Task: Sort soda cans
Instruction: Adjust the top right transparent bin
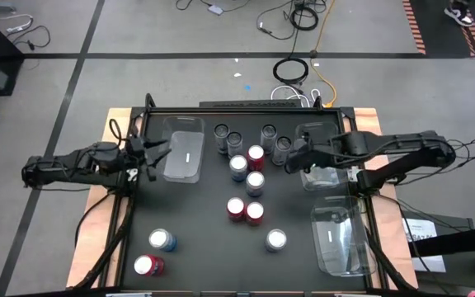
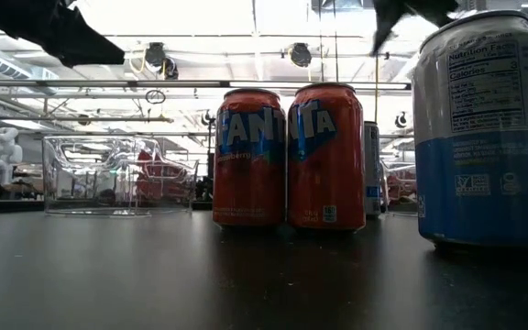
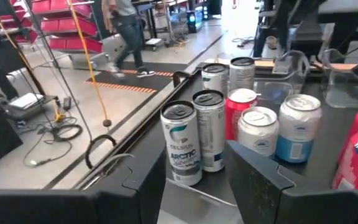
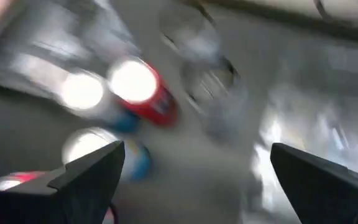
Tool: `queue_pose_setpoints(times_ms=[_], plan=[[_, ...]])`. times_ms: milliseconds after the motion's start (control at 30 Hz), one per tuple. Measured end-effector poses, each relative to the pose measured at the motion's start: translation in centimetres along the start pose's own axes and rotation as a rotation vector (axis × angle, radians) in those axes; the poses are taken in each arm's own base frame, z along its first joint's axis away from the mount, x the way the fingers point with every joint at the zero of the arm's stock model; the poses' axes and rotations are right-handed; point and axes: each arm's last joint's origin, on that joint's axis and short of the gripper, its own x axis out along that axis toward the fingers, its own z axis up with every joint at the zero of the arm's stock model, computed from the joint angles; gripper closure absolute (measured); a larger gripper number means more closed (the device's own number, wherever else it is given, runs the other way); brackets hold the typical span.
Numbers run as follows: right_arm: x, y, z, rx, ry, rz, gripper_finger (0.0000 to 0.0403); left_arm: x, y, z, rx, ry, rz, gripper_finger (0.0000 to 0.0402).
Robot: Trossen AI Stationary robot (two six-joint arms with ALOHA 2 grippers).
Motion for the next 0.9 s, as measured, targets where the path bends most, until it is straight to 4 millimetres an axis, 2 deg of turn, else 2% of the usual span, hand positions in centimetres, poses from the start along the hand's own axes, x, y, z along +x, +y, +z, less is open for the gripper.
queue_pose_setpoints(times_ms=[200, 400, 733, 900], plan=[[1.0, -1.2, -1.1, 0.132, 0.104, -0.143, 0.0007, 0.0, 0.0, 0.0, 0.001, 0.003, 0.007, 0.0230], [1.2, -3.7, -0.5, 0.240, 0.132, -0.299, 0.0017, 0.0, 0.0, 0.0, 0.001, 0.002, 0.007, 0.0230], [2.7, -8.3, 1.3, 0.221, 0.182, -0.360, 0.0025, 0.0, 0.0, 0.0, -0.009, 0.002, 0.008, 0.0230], [4.8, -10.8, 2.0, 0.175, 0.235, -0.365, 0.0025, 0.0, 0.0, 0.0, -0.010, 0.000, 0.008, 0.0230]])
